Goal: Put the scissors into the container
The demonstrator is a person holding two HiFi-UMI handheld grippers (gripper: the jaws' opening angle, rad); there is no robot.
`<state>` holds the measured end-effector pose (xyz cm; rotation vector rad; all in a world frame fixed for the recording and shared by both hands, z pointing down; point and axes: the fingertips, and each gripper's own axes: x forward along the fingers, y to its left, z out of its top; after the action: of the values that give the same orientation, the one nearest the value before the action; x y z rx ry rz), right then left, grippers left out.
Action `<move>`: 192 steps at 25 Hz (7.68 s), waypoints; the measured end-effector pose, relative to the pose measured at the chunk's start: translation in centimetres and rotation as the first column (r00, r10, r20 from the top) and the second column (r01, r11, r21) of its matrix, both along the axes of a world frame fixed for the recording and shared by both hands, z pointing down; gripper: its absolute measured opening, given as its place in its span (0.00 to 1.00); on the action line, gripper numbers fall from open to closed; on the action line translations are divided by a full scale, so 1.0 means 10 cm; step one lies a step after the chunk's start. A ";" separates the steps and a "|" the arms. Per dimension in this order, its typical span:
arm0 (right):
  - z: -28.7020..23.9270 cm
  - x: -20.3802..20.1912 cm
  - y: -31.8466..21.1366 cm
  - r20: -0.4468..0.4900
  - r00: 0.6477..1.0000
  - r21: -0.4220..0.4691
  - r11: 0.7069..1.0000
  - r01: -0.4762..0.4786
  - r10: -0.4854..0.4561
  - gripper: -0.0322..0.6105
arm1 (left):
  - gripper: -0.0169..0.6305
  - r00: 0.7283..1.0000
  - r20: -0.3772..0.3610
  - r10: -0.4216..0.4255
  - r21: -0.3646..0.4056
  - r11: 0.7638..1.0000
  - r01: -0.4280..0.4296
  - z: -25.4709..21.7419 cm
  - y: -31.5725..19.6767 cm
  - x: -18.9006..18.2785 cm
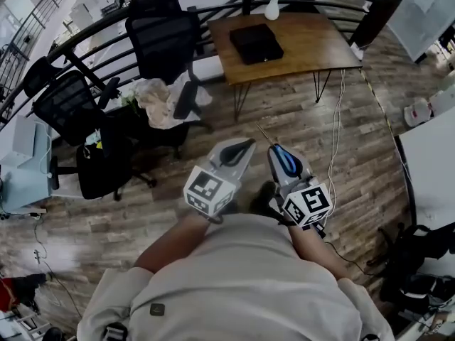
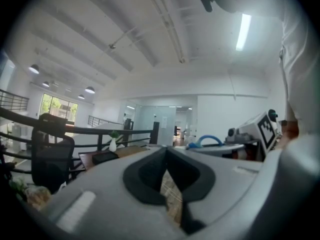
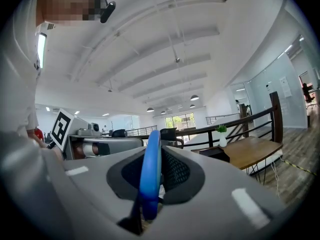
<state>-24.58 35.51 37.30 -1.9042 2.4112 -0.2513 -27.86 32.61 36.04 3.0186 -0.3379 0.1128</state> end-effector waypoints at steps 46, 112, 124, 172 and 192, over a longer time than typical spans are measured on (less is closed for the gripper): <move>0.10 2.48 -1.35 0.053 0.983 0.023 0.984 0.174 -0.175 0.13 | 0.03 0.995 0.034 -0.098 -0.055 0.993 0.100 0.27 -1.21 2.57; -0.17 2.30 -4.76 -0.005 0.996 0.034 0.995 0.091 -0.091 0.13 | 0.03 1.000 0.010 0.010 -0.103 0.995 -0.009 0.14 -4.66 2.38; -0.26 3.53 -4.97 -0.019 0.989 0.039 0.988 0.150 -0.150 0.13 | 0.03 0.999 -0.020 -0.035 -0.079 0.996 0.033 0.00 -4.84 3.62; -0.03 3.65 -6.58 0.058 0.978 -0.050 0.978 0.203 -0.200 0.13 | 0.03 0.999 -0.006 -0.049 -0.098 0.994 0.048 0.06 -6.38 3.69; 0.32 3.71 -7.17 0.082 0.955 -0.113 0.950 0.291 -0.283 0.13 | 0.03 0.981 0.017 -0.195 -0.133 0.972 0.196 0.29 -6.96 3.43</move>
<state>12.48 -36.21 40.52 -1.5501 2.6806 -0.4804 6.46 -36.95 38.97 2.8342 -0.6003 0.1199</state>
